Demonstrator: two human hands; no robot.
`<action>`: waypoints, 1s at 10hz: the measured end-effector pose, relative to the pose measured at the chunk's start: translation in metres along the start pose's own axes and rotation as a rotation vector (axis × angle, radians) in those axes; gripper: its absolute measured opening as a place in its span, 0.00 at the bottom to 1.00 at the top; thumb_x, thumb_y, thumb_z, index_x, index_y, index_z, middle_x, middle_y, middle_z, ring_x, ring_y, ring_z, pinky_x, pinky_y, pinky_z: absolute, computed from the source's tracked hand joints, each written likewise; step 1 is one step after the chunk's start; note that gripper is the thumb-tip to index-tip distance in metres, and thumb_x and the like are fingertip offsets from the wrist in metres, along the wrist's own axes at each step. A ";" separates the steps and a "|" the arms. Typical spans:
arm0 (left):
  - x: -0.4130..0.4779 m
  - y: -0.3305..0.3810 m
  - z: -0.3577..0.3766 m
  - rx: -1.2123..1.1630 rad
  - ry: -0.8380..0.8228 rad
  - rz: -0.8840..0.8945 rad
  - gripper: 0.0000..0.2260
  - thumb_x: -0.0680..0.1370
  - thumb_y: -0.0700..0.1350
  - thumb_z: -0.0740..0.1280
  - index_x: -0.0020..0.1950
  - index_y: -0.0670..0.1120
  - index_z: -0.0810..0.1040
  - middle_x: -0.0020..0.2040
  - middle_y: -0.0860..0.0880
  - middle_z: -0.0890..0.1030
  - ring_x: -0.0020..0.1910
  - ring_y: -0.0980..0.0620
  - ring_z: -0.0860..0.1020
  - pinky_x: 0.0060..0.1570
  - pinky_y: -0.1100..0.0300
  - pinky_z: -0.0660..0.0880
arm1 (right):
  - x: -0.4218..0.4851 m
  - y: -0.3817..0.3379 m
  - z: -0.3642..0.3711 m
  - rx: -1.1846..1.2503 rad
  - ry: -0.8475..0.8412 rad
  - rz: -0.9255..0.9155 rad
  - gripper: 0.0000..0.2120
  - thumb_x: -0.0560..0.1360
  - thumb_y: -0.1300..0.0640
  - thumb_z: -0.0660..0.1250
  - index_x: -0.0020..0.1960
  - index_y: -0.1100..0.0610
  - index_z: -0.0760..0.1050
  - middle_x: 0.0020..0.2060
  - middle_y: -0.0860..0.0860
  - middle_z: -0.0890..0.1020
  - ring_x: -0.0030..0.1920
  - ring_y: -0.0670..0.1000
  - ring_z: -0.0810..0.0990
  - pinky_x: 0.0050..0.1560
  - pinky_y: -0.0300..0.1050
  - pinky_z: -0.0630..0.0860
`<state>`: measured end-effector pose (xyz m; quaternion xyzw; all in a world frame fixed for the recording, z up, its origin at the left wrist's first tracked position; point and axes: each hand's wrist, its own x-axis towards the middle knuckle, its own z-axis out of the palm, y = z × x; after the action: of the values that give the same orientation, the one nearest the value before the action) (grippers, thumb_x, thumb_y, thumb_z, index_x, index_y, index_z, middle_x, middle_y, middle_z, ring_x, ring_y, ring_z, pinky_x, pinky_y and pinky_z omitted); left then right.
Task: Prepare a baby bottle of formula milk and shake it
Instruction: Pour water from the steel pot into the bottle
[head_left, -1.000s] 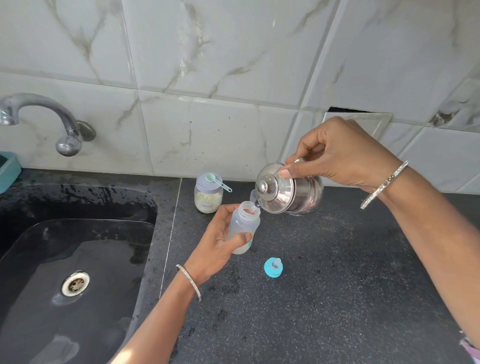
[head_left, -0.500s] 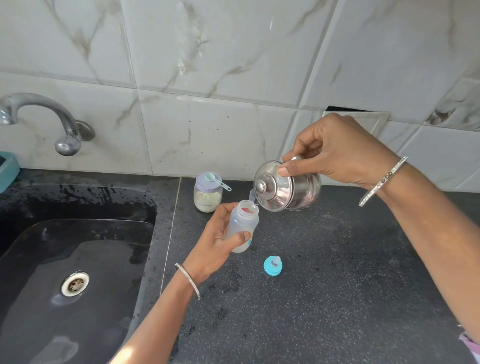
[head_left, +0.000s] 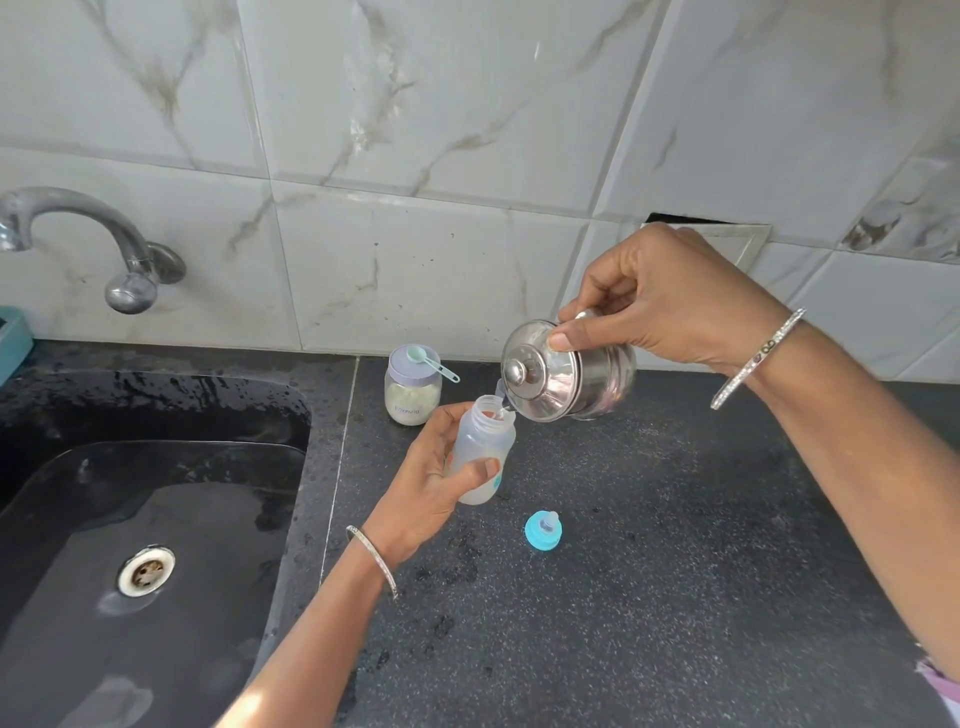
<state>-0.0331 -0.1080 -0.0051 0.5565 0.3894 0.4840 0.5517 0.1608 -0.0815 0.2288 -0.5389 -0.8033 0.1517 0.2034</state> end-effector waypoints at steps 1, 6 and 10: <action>0.000 0.001 0.001 -0.012 0.000 0.001 0.28 0.70 0.53 0.75 0.67 0.52 0.72 0.63 0.55 0.80 0.64 0.54 0.77 0.64 0.56 0.73 | 0.000 0.000 -0.001 0.007 0.002 0.000 0.12 0.65 0.50 0.85 0.41 0.57 0.88 0.39 0.56 0.89 0.46 0.63 0.87 0.55 0.62 0.83; 0.001 0.003 0.003 -0.054 -0.006 0.012 0.27 0.70 0.50 0.76 0.67 0.50 0.72 0.63 0.53 0.80 0.64 0.53 0.78 0.62 0.59 0.75 | -0.002 -0.003 -0.003 0.001 0.003 0.002 0.13 0.65 0.50 0.85 0.41 0.57 0.88 0.38 0.56 0.89 0.46 0.62 0.87 0.56 0.60 0.83; 0.001 0.000 0.000 -0.051 0.003 0.007 0.29 0.70 0.49 0.76 0.68 0.49 0.71 0.64 0.53 0.80 0.64 0.51 0.77 0.62 0.55 0.75 | -0.002 -0.003 -0.001 -0.003 -0.002 0.007 0.13 0.64 0.50 0.85 0.40 0.57 0.88 0.39 0.55 0.89 0.46 0.61 0.87 0.55 0.59 0.83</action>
<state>-0.0329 -0.1066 -0.0052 0.5432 0.3757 0.4965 0.5632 0.1597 -0.0842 0.2305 -0.5418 -0.8018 0.1519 0.2012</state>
